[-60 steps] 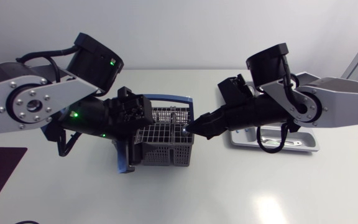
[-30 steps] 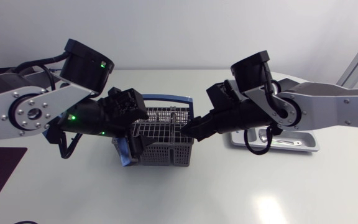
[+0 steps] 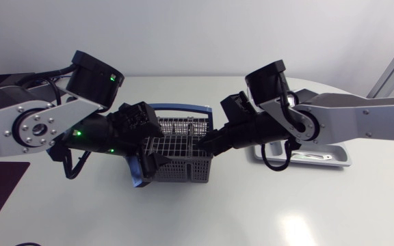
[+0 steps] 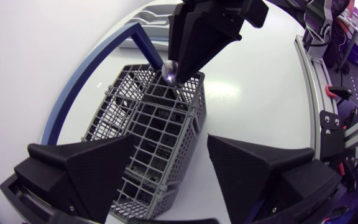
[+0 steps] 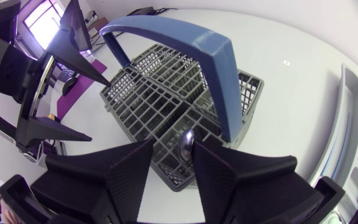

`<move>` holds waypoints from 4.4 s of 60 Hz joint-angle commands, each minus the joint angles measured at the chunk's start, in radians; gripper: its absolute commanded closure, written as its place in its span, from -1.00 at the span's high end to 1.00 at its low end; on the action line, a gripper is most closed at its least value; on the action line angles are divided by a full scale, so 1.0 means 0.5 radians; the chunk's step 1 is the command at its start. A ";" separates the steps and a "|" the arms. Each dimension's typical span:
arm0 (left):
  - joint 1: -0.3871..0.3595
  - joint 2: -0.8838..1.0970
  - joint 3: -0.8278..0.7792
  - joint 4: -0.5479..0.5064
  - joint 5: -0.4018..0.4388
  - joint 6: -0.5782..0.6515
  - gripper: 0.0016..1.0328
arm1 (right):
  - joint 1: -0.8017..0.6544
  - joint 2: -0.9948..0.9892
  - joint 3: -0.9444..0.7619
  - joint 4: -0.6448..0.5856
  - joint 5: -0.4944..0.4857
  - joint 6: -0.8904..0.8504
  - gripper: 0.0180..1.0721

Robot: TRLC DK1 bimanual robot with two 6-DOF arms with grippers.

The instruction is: Unload the cutlery basket into the drawer organizer.

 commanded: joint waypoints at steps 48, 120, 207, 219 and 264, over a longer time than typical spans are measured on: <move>0.048 -0.032 -0.117 0.016 0.047 -0.006 0.73 | -0.001 -0.088 -0.047 0.151 -0.155 0.020 -0.89; 0.088 -0.062 -0.135 0.016 0.087 0.015 0.74 | -0.191 -0.622 -0.007 -0.131 -0.587 -0.020 -0.89; 0.162 -0.329 -0.224 -0.085 0.080 -0.065 0.90 | -1.532 0.302 -0.228 0.120 0.542 -0.944 -0.85; 0.226 -0.357 -0.236 -0.094 0.080 -0.065 0.90 | -1.446 0.293 -0.258 0.169 0.566 -0.910 0.20; 0.597 -0.332 -0.353 0.038 0.087 -0.114 0.37 | -0.320 -0.726 -0.464 0.074 0.195 -0.582 -0.89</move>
